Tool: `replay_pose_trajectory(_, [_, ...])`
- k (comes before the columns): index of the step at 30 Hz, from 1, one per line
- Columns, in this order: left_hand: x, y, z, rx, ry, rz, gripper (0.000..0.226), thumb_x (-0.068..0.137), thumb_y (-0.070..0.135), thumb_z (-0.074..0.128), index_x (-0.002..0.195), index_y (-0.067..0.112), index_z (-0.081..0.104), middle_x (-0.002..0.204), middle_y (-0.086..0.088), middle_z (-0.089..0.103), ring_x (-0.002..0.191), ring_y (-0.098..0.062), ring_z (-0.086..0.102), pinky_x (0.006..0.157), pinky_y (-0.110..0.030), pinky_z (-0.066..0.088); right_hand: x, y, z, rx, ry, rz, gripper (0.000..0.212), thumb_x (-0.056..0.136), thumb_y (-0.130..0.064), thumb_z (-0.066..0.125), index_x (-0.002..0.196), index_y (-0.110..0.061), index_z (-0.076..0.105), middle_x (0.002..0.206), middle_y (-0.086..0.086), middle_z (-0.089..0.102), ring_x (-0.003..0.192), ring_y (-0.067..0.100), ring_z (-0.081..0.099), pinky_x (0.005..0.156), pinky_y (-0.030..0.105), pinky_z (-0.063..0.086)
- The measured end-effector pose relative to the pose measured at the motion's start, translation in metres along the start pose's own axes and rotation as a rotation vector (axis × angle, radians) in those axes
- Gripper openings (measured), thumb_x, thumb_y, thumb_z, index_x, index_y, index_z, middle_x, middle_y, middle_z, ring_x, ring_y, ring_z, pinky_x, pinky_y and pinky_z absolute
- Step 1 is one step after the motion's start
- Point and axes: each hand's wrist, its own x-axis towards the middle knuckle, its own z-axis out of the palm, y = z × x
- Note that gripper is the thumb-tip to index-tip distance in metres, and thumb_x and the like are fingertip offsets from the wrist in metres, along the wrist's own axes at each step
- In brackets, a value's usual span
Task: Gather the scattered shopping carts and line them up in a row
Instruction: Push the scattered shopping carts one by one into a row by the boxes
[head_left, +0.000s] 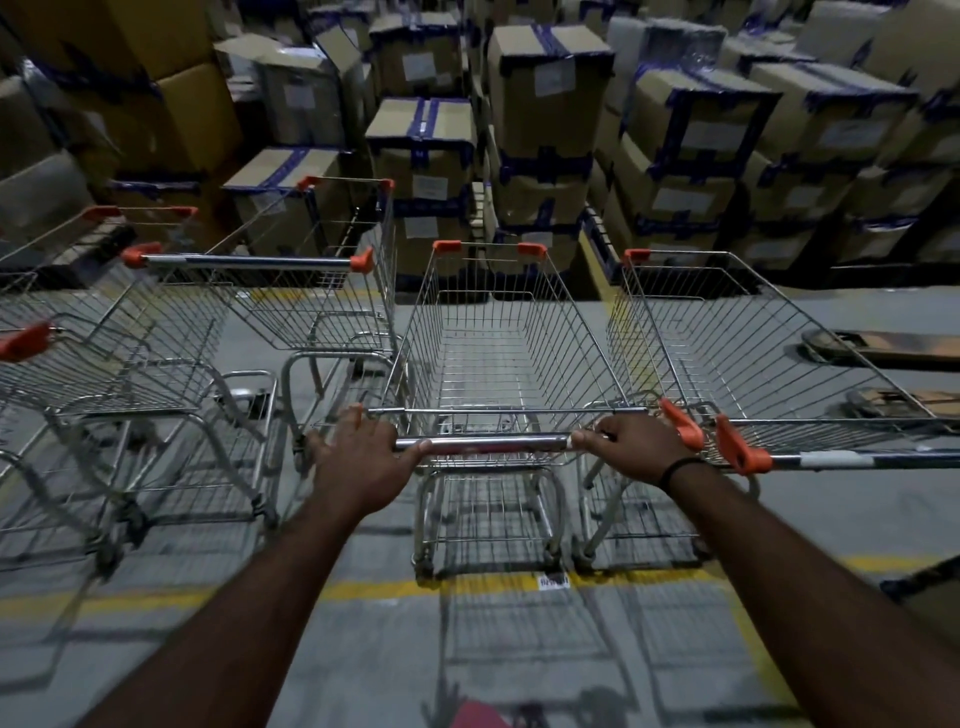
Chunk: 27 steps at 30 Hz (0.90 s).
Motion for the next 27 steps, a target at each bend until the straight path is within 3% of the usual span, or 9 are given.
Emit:
replay_pose_trajectory(4, [0.006, 0.002, -0.015, 0.008, -0.113, 0.004, 0.066, 0.094, 0.077, 0.027, 0.112, 0.026, 0.066, 0.153, -0.006, 0.047, 0.154, -0.021, 0.014, 0.112, -0.074, -0.002, -0.001, -0.005, -0.008, 0.035, -0.062, 0.039, 0.06, 0.085, -0.083, 0.034, 0.09, -0.033, 0.068, 0.079, -0.008, 0.065, 0.079, 0.009, 0.06, 0.088, 0.037, 0.048])
replay_pose_trajectory(7, [0.007, 0.003, -0.029, -0.097, -0.141, 0.025, 0.056, 0.096, 0.072, 0.033, 0.098, 0.027, 0.065, 0.143, -0.008, 0.055, 0.144, -0.026, 0.035, 0.115, -0.071, 0.015, -0.002, -0.015, -0.016, 0.064, -0.089, 0.058, 0.054, 0.09, -0.073, 0.044, 0.088, -0.026, 0.069, 0.079, -0.003, 0.065, 0.075, 0.013, 0.06, 0.079, 0.035, 0.051])
replay_pose_trajectory(9, [0.006, 0.001, -0.04, -0.151, -0.117, 0.033, 0.055, 0.096, 0.07, 0.036, 0.112, 0.025, 0.063, 0.143, -0.007, 0.054, 0.139, -0.027, 0.042, 0.115, -0.064, 0.022, 0.001, -0.024, -0.018, 0.079, -0.066, 0.075, 0.054, 0.089, -0.073, 0.046, 0.09, -0.026, 0.072, 0.084, 0.0, 0.069, 0.08, 0.015, 0.063, 0.082, 0.039, 0.054])
replay_pose_trajectory(12, [0.011, -0.005, -0.053, -0.183, -0.077, 0.08, 0.059, 0.097, 0.067, 0.038, 0.127, 0.021, 0.06, 0.146, -0.007, 0.052, 0.137, -0.026, 0.043, 0.11, -0.056, 0.029, 0.008, -0.044, -0.018, 0.072, -0.036, 0.064, 0.053, 0.09, -0.071, 0.047, 0.091, -0.025, 0.072, 0.087, -0.002, 0.069, 0.083, 0.014, 0.062, 0.083, 0.037, 0.054])
replay_pose_trajectory(17, [0.022, -0.021, -0.075, -0.23, -0.016, 0.101, 0.057, 0.096, 0.068, 0.04, 0.121, 0.021, 0.062, 0.138, -0.006, 0.057, 0.13, -0.025, 0.05, 0.111, -0.057, 0.029, 0.02, -0.089, -0.021, 0.061, 0.004, 0.022, 0.054, 0.091, -0.072, 0.045, 0.096, -0.024, 0.07, 0.09, -0.003, 0.069, 0.084, 0.014, 0.062, 0.079, 0.033, 0.053])
replay_pose_trajectory(21, [0.024, -0.039, -0.09, -0.241, 0.018, 0.105, 0.058, 0.096, 0.068, 0.039, 0.124, 0.022, 0.062, 0.144, -0.009, 0.054, 0.137, -0.027, 0.043, 0.114, -0.061, 0.029, 0.029, -0.13, -0.022, 0.083, 0.025, -0.034, 0.05, 0.091, -0.072, 0.043, 0.084, -0.027, 0.064, 0.08, -0.005, 0.064, 0.076, 0.012, 0.06, 0.069, 0.031, 0.049])
replay_pose_trajectory(27, [0.019, -0.065, -0.107, -0.255, 0.079, 0.092, 0.049, 0.096, 0.065, 0.045, 0.118, 0.026, 0.064, 0.132, -0.001, 0.061, 0.132, -0.025, 0.046, 0.109, -0.059, 0.035, 0.04, -0.186, -0.024, 0.135, 0.049, -0.127, 0.053, 0.093, -0.069, 0.044, 0.084, -0.022, 0.067, 0.085, -0.001, 0.069, 0.079, 0.015, 0.063, 0.078, 0.038, 0.055])
